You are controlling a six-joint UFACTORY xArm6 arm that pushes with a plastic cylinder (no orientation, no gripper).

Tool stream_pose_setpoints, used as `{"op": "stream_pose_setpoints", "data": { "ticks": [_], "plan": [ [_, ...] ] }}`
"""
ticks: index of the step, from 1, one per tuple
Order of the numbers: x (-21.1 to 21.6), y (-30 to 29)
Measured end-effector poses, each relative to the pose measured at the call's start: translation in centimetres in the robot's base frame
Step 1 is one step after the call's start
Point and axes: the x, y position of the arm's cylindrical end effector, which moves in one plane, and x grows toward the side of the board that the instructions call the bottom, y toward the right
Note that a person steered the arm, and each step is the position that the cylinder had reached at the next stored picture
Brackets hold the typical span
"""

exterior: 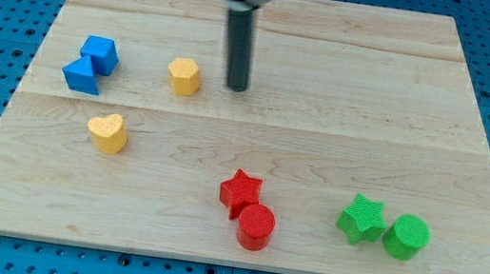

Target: Form a group with the blue blocksyellow blocks

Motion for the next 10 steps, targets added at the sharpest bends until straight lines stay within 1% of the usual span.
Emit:
{"op": "stream_pose_setpoints", "data": {
  "ticks": [1,2,3,4,5,6,7,8,9,10],
  "plan": [
    [-5.2,-4.1],
    [-5.4,-14.3],
    [-3.8,-20.8],
    [-0.4,-22.5],
    [3.1,-20.5],
    [3.1,-20.5],
    [3.1,-23.3],
    [2.2,-28.0],
    [7.3,-27.6],
    [8.1,-24.6]
  ]
}}
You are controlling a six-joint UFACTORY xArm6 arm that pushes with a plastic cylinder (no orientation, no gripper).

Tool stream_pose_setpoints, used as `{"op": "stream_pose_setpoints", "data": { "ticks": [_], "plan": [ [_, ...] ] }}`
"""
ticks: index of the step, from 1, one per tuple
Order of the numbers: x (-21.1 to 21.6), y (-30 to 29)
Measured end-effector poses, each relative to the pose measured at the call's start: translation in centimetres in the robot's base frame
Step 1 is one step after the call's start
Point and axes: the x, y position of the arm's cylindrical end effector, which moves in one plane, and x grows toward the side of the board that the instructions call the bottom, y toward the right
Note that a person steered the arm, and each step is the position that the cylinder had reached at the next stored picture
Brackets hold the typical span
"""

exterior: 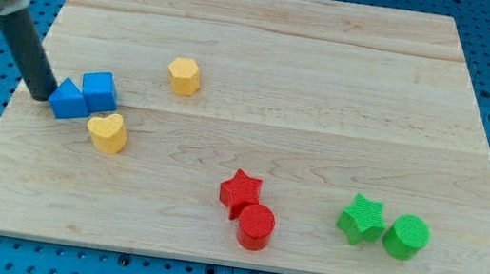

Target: Form a group with the blue blocksyellow blocks

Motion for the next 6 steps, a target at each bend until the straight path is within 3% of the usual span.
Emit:
{"op": "stream_pose_setpoints", "data": {
  "ticks": [2,3,4,6],
  "plan": [
    [4.8,1.2],
    [9.5,7.2],
    [9.9,11.6],
    [5.0,6.5]
  ]
}}
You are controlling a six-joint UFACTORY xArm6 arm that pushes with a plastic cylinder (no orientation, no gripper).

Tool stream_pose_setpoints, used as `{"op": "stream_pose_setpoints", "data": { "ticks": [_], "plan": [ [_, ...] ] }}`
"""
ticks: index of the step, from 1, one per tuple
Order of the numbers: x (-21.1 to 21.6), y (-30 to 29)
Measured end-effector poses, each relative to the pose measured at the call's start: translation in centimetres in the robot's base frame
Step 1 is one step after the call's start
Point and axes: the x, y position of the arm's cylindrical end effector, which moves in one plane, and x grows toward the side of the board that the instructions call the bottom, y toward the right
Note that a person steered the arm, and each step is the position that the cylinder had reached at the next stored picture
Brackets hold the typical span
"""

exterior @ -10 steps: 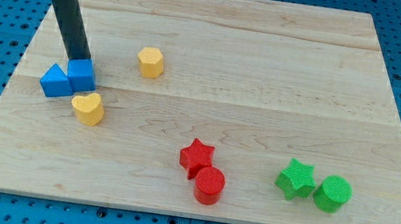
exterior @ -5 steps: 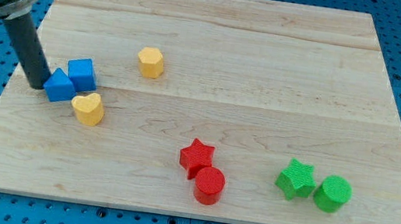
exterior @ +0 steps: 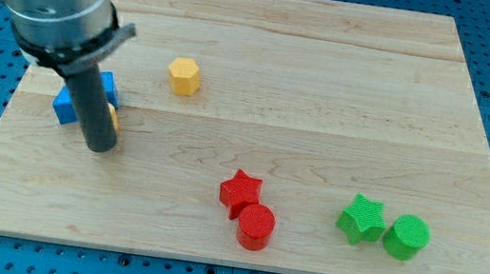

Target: Form a group with the blue blocksyellow blocks

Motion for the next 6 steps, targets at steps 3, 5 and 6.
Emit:
{"op": "stream_pose_setpoints", "data": {
  "ticks": [3,5,6],
  "plan": [
    [-5.1,11.8],
    [-12.2,14.9],
    [-12.6,11.6]
  ]
}}
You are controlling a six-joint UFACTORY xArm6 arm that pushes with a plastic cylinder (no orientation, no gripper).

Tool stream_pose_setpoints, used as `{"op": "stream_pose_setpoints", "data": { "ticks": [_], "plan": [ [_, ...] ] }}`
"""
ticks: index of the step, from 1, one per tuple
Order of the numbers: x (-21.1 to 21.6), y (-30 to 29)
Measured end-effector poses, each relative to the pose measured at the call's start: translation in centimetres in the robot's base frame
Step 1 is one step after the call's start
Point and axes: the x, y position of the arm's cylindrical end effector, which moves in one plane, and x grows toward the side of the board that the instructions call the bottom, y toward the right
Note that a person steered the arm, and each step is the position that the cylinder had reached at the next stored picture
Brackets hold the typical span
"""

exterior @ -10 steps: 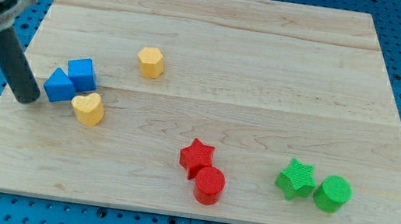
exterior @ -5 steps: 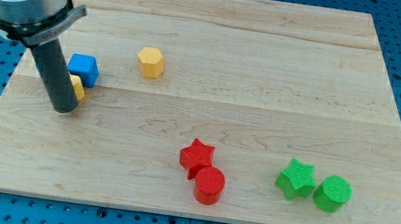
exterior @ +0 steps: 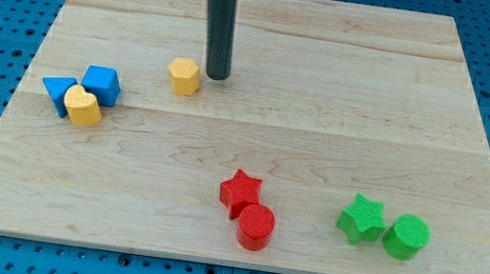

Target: Form a group with the blue blocksyellow blocks

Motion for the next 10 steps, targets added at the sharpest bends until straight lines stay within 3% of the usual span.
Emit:
{"op": "stream_pose_setpoints", "data": {
  "ticks": [2,3,4,5,8,9,10],
  "plan": [
    [7.1,0.3],
    [2.3,5.5],
    [-1.0,4.5],
    [-1.2,-1.5],
    [0.3,-5.4],
    [5.2,-6.0],
    [6.1,-6.0]
  ]
}}
